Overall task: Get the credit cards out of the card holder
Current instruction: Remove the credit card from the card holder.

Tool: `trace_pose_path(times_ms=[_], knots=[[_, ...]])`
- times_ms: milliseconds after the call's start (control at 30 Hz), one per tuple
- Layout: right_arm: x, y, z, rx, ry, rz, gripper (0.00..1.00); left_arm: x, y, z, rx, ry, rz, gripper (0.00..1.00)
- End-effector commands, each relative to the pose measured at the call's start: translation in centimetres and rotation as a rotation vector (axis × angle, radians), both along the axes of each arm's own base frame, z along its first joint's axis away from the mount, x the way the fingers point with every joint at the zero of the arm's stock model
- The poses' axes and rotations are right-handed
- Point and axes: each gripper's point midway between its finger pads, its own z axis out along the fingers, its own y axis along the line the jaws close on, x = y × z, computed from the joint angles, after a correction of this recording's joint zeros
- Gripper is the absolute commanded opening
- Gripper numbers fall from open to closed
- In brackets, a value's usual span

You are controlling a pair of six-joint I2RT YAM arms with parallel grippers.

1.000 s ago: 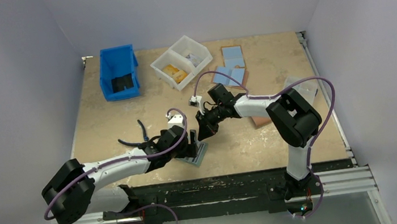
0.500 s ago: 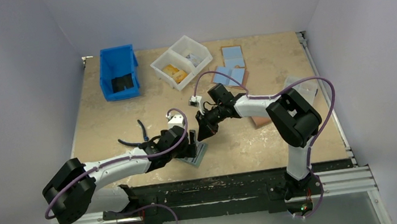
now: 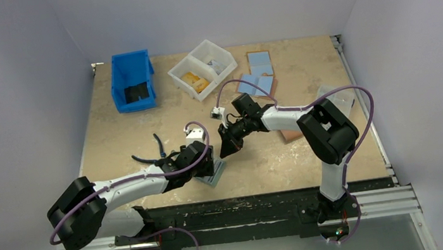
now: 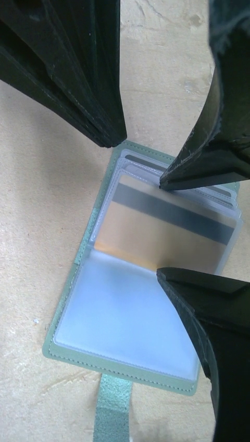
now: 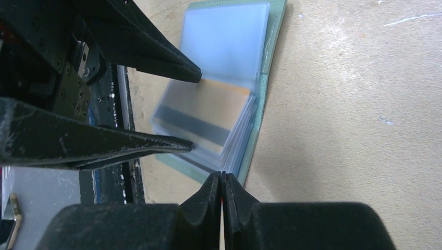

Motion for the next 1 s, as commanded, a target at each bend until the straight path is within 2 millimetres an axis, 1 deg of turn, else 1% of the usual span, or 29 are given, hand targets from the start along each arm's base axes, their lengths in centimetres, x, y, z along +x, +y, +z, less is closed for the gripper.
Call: trace_pose_path(times_ms=[0,267,500,700,767,933,967], knots=[[0.8,1.2,2.2,0.066,-0.034,0.018,0.12,0.8,0.4,1.5,0.015,-0.055,0.025,0.58],[0.9,1.2,2.5,0.071,-0.036,0.016,0.12,1.3,1.2,2.5,0.039,-0.083,0.06,0.55],[0.9,1.2,2.5,0.073,-0.036,0.016,0.12,1.6,2.8,3.6,0.089,-0.114,0.103,0.55],[0.9,1.2,2.6,0.074,-0.034,0.016,0.12,1.7,4.1,3.6,0.137,-0.115,0.134,0.54],[0.9,1.1,2.6,0.074,-0.035,0.015,0.12,1.8,4.3,3.7,0.139,-0.113,0.137,0.52],[0.9,1.1,2.7,0.075,-0.035,0.015,0.12,1.9,4.8,3.8,0.138,-0.109,0.143,0.39],[1.0,1.2,2.7,0.076,-0.036,0.015,0.12,2.0,4.9,3.8,0.139,-0.108,0.147,0.38]])
